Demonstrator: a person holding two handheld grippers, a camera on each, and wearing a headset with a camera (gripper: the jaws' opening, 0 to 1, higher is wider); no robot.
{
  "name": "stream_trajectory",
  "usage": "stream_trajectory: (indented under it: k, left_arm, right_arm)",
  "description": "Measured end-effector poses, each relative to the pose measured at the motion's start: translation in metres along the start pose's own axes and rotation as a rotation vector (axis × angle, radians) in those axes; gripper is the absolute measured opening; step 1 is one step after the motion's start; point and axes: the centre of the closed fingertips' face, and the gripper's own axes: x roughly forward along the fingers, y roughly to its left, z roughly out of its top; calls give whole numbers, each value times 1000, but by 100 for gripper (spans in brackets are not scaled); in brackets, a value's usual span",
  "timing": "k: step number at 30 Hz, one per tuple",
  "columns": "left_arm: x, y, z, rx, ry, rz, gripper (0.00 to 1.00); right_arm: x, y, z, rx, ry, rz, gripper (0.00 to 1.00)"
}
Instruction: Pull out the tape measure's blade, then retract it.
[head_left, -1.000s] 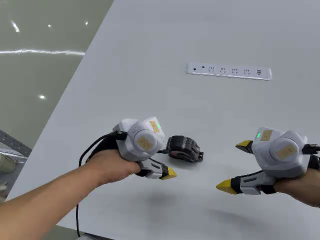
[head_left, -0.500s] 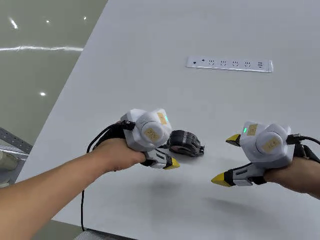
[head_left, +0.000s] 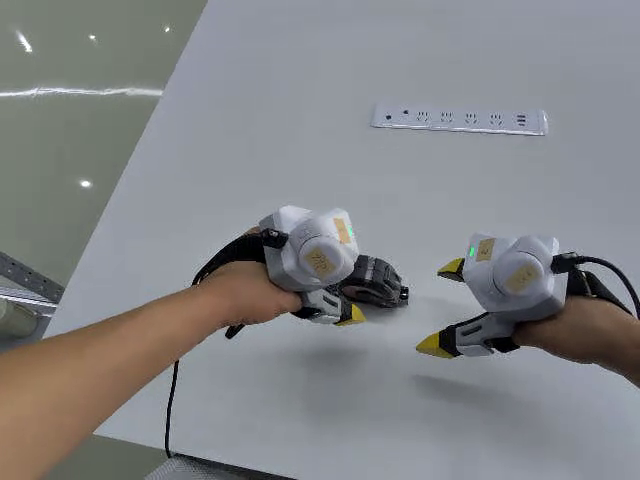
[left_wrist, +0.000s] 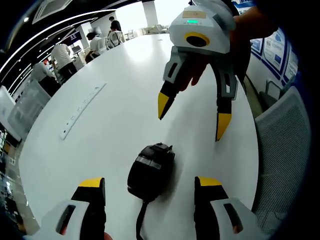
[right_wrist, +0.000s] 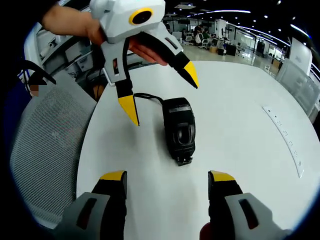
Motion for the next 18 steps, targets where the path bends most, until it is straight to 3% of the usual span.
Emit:
stream_trajectory:
  k: [18]
  left_arm:
    - [21, -4, 3, 91, 10, -39, 58]
  right_arm:
    - [21, -14, 2, -80, -1, 21, 52]
